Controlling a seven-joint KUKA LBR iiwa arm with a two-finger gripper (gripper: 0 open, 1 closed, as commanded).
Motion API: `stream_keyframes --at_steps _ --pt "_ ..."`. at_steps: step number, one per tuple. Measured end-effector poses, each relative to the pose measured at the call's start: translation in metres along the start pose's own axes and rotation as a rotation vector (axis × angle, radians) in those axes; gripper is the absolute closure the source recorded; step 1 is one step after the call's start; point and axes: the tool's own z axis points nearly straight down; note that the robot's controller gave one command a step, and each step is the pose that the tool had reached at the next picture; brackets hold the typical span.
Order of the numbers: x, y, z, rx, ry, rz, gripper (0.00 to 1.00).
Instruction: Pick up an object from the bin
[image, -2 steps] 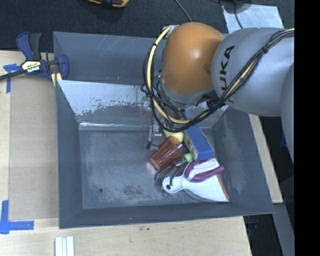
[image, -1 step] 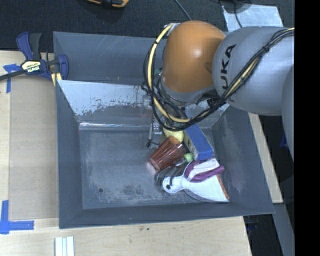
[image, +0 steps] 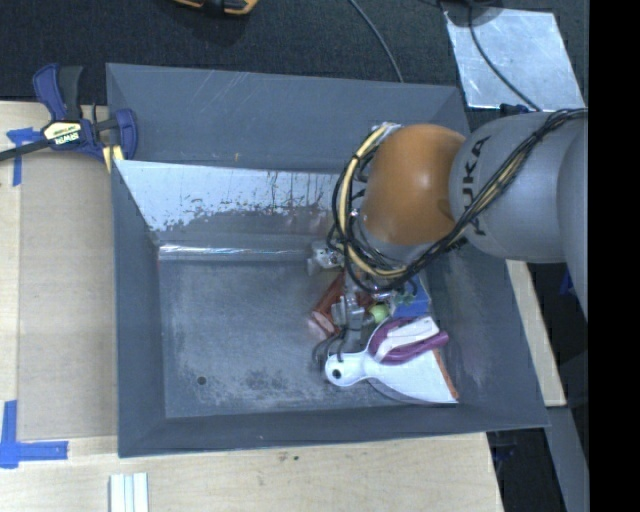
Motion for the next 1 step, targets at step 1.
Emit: stream_keyframes --at_steps 1 --pt "-0.0012 -0.0063 -0.0460 0.002 -0.007 -0.188 0.00"
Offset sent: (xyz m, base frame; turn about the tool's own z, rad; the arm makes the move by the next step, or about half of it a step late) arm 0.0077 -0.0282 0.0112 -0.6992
